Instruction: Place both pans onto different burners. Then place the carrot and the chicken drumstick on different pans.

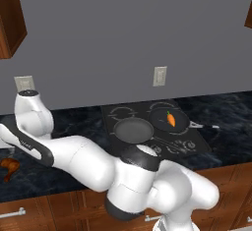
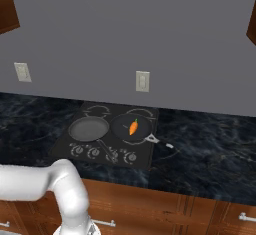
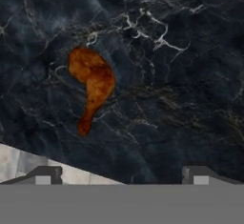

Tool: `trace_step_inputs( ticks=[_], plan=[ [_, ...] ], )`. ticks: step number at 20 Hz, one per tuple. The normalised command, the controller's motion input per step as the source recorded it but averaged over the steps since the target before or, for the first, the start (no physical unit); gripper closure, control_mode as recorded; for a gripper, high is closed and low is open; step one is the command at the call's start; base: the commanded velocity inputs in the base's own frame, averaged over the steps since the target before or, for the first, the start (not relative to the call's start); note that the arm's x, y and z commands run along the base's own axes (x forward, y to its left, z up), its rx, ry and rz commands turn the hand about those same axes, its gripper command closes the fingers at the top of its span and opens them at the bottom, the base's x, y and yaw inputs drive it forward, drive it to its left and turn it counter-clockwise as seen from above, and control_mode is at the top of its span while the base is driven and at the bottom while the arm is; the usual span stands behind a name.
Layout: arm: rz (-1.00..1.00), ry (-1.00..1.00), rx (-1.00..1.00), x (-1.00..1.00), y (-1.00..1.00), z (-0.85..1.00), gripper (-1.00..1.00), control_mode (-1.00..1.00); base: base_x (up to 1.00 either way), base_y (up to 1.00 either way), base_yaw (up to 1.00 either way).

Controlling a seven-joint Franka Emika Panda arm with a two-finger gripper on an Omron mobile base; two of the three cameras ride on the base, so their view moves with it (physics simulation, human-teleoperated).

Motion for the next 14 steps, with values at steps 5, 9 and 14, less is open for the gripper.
trace_step_inputs(
  ticks=[5,9,14],
  plan=[
    [0.0,0.0,0.0,0.18,0.02,-0.23,-1.0,-1.0,0.0,0.0,0.0],
    [0.0,0.0,0.0,0.17,0.03,-0.18,-1.0,-1.0,0.0,0.0,0.0],
    [0.0,0.0,0.0,0.14,0.11,-0.23,-1.0,-1.0,0.0,0.0,0.0]
  ],
)
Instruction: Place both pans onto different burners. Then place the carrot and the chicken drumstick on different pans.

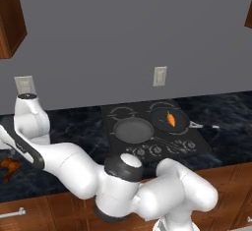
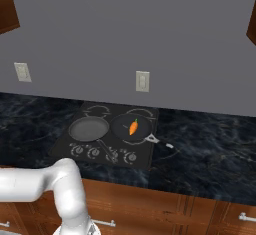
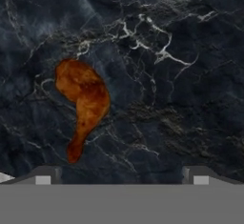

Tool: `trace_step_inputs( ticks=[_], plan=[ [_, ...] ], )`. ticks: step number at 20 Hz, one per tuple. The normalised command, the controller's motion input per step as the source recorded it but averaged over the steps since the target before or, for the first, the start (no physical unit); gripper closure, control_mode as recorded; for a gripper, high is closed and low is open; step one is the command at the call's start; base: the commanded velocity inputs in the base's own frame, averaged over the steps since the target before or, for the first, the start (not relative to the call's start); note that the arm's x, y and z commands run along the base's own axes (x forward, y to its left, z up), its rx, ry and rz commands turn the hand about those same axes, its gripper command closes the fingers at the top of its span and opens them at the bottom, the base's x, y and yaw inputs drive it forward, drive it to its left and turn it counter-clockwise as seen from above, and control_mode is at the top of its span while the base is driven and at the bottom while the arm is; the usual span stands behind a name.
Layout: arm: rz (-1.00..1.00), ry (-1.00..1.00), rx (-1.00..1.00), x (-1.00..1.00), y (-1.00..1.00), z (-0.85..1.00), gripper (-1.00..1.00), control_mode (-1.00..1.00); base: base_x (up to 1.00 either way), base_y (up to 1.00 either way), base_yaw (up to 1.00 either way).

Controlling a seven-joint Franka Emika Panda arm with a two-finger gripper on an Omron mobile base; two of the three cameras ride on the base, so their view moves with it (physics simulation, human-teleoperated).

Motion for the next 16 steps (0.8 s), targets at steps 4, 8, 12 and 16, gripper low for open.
trace_step_inputs(
  ticks=[4,8,12,16],
  plan=[
    [0.0,0.0,0.0,0.16,0.18,-0.18,-1.0,-1.0,0.0,0.0,0.0],
    [0.0,0.0,0.0,0.2,0.2,-0.16,-1.0,-1.0,0.0,0.0,0.0],
    [0.0,0.0,0.0,0.24,0.17,-0.17,-1.0,-1.0,0.0,0.0,0.0],
    [0.0,0.02,0.0,0.21,0.18,-0.15,-1.0,-1.0,0.0,0.0,0.0]
  ],
)
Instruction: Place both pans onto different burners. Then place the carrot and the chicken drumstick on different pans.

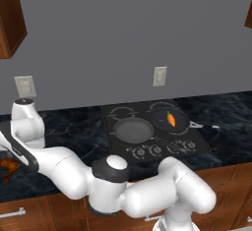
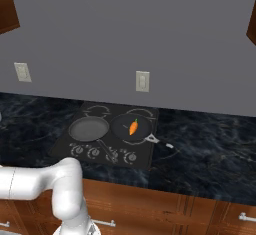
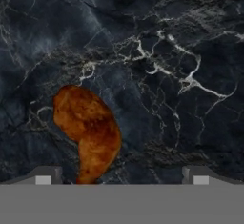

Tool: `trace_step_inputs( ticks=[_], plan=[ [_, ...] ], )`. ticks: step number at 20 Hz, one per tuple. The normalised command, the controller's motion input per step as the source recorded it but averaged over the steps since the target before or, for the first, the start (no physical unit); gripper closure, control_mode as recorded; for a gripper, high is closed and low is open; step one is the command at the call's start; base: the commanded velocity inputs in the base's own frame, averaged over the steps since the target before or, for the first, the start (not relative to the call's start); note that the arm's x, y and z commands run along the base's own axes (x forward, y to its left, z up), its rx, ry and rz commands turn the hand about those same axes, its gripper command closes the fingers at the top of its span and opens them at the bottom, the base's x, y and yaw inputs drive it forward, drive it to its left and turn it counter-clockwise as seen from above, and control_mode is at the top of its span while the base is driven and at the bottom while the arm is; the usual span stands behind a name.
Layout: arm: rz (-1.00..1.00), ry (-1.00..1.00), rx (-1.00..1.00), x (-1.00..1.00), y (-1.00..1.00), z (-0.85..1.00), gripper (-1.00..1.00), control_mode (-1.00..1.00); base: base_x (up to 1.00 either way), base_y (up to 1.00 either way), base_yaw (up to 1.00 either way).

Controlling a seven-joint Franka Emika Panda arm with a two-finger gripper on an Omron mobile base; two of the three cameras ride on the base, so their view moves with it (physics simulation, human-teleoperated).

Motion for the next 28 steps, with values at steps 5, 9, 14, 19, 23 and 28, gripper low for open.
trace_step_inputs(
  ticks=[5,9,14,19,23,28],
  plan=[
    [0.0,0.03,0.0,0.09,0.18,-0.1,-1.0,-1.0,0.0,0.0,0.0],
    [0.0,0.03,0.0,0.06,0.18,-0.1,-1.0,-1.0,0.0,0.0,0.0],
    [0.0,0.03,0.0,0.0,0.13,-0.09,-1.0,-1.0,0.0,0.0,0.0],
    [0.0,0.04,0.0,0.0,0.13,-0.11,-1.0,-1.0,0.0,0.0,0.0],
    [0.0,0.05,0.0,0.0,0.09,-0.08,-1.0,-1.0,0.0,0.0,0.0],
    [0.0,0.04,0.0,0.0,0.05,-0.07,-1.0,-1.0,0.0,0.0,0.0]
  ],
)
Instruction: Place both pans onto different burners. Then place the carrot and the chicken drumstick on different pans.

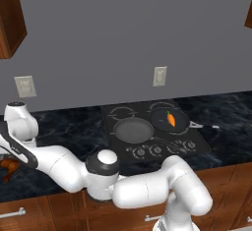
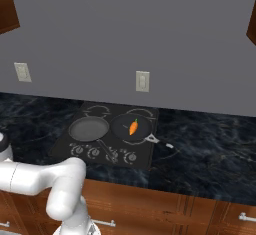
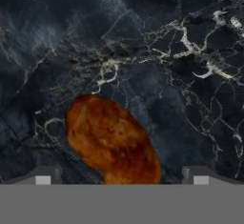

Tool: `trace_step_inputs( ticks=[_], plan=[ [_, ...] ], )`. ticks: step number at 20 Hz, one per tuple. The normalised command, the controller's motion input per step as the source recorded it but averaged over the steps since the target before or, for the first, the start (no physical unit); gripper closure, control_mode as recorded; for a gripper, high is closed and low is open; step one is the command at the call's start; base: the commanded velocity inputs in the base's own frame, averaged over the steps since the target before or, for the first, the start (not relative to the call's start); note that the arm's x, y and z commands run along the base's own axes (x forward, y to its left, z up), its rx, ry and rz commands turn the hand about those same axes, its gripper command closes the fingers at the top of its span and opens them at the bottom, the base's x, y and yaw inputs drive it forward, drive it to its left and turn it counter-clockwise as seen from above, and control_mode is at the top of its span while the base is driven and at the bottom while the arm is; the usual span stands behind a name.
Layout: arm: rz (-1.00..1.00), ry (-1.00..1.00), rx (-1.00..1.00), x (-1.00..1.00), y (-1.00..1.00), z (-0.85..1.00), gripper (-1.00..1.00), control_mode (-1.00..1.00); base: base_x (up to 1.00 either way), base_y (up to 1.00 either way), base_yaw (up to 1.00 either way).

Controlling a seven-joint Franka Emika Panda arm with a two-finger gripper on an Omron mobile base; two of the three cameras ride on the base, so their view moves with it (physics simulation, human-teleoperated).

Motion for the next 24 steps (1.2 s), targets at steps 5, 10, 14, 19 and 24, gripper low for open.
trace_step_inputs(
  ticks=[5,10,14,19,24],
  plan=[
    [0.0,0.03,0.0,0.0,0.0,-0.05,-1.0,-1.0,0.0,0.0,0.0],
    [0.0,0.02,0.0,0.0,0.0,-0.11,-1.0,-1.0,0.0,0.0,0.0],
    [0.01,0.01,0.0,0.0,0.0,-0.13,-1.0,-1.0,0.0,0.0,0.0],
    [0.02,0.01,0.0,0.0,0.0,-0.12,-1.0,-1.0,0.0,0.0,0.0],
    [0.03,0.04,0.0,0.0,0.0,-0.1,-1.0,-1.0,0.0,0.0,0.0]
  ],
)
